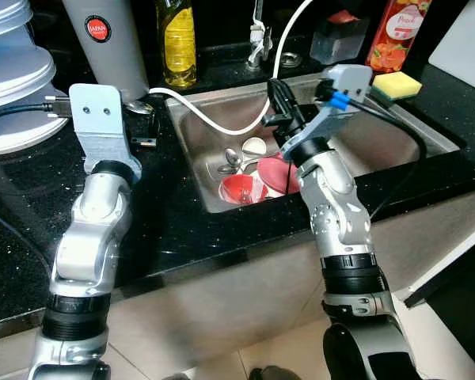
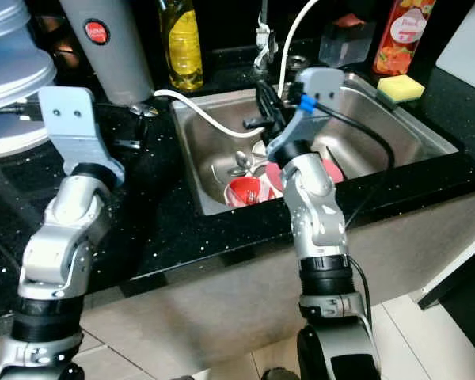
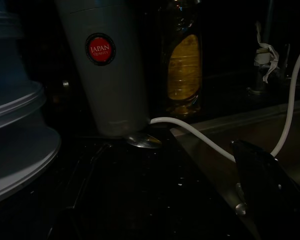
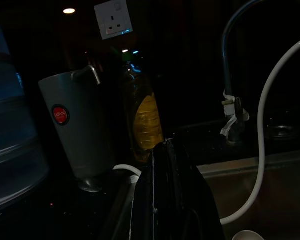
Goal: Kitchen organization
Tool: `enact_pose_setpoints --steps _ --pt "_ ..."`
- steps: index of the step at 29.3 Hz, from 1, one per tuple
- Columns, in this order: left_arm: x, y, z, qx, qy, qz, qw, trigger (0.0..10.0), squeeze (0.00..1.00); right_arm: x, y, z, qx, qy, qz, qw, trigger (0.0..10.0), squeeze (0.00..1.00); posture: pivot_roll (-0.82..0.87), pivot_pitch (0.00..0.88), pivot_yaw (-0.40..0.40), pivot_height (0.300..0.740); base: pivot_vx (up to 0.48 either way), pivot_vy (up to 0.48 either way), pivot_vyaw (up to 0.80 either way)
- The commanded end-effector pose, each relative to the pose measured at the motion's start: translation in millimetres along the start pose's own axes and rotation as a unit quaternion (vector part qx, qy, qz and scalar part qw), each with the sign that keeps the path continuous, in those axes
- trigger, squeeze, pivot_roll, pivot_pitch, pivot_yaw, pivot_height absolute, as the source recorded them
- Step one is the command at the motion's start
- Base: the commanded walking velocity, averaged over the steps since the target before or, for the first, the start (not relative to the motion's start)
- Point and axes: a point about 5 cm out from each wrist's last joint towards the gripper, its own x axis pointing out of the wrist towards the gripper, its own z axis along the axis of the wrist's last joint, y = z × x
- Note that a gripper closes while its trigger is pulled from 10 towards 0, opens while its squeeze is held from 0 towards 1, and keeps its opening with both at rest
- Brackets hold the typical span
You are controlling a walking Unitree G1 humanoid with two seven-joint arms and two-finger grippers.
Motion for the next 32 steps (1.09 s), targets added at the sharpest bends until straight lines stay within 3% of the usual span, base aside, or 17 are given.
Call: enact_pose_setpoints --steps 1,13,24,32 --pt "1.7 -1.7 0 0.002 -0.002 0.000 1.000 10.0 0.00 -1.9 -1.7 -5 0.004 0.010 -0.004 1.000 10.0 0.00 0.01 0.000 0.066 0.740 0.000 0.000 0.00" --pt "5.7 0.0 -2 -0.009 0.002 0.008 1.000 10.0 0.00 -0.5 -5.7 -6 -0.006 0.012 -0.012 1.000 10.0 0.00 0.01 0.000 0.066 0.740 0.000 0.000 0.00" --pt "4.0 2.0 -6 0.009 0.008 0.013 1.000 10.0 0.00 0.5 -1.5 -10 -0.007 0.019 0.000 1.000 10.0 0.00 0.02 0.000 0.059 0.740 0.000 0.000 0.00" --pt "3.8 6.1 -16 0.017 0.039 0.026 0.999 10.0 0.00 -0.4 1.3 -12 -0.010 0.022 0.006 1.000 10.0 0.00 0.03 0.000 0.055 0.740 0.000 -0.350 0.00"
